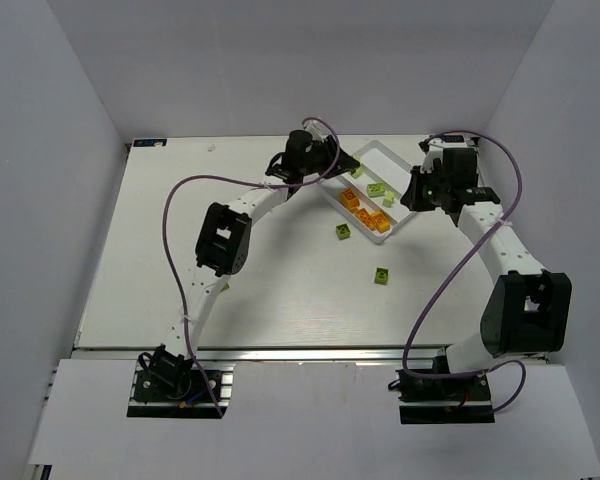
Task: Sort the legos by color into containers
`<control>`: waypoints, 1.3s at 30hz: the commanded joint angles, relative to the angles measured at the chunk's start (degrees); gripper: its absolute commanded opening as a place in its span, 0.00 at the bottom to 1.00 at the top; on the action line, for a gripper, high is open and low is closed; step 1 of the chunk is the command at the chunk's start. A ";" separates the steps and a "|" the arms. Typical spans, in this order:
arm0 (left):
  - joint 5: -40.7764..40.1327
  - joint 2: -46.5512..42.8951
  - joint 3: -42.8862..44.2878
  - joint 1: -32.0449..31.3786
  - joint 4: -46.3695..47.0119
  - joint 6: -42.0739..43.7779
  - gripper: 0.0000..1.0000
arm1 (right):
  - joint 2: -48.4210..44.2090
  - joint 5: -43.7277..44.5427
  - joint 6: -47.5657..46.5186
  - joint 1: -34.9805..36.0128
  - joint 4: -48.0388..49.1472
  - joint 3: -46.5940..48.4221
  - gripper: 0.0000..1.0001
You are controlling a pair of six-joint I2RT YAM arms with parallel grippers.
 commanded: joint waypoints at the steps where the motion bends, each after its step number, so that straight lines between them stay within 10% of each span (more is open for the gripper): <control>1: -7.65 -0.44 2.48 -0.36 5.15 -5.63 0.21 | -3.26 -1.49 1.51 -1.12 1.27 0.25 0.00; 22: -18.21 4.06 4.68 -4.67 0.94 -8.80 0.71 | -6.70 -7.73 2.04 -2.97 3.38 -4.50 0.00; 25: -18.12 2.66 4.59 -4.67 1.11 -8.45 0.70 | -6.87 -15.52 -3.38 -3.06 2.94 -4.68 0.15; 29: -18.03 -2.08 4.33 -3.97 2.52 -6.79 0.53 | -4.69 -37.23 -24.62 -3.24 -5.02 -4.77 0.66; 32: -17.07 -9.09 1.18 -2.39 -0.01 -3.81 0.15 | 0.31 -42.98 -54.40 -2.45 -24.64 -2.76 0.73; 35: -16.63 -19.62 -6.44 -0.37 -4.50 3.31 0.07 | 2.88 -36.77 -70.80 -2.44 -31.85 -4.05 0.78; 39: -16.27 -34.41 -20.67 2.45 -14.68 12.10 0.65 | -0.54 -31.30 -70.13 -2.01 -21.17 -11.26 0.84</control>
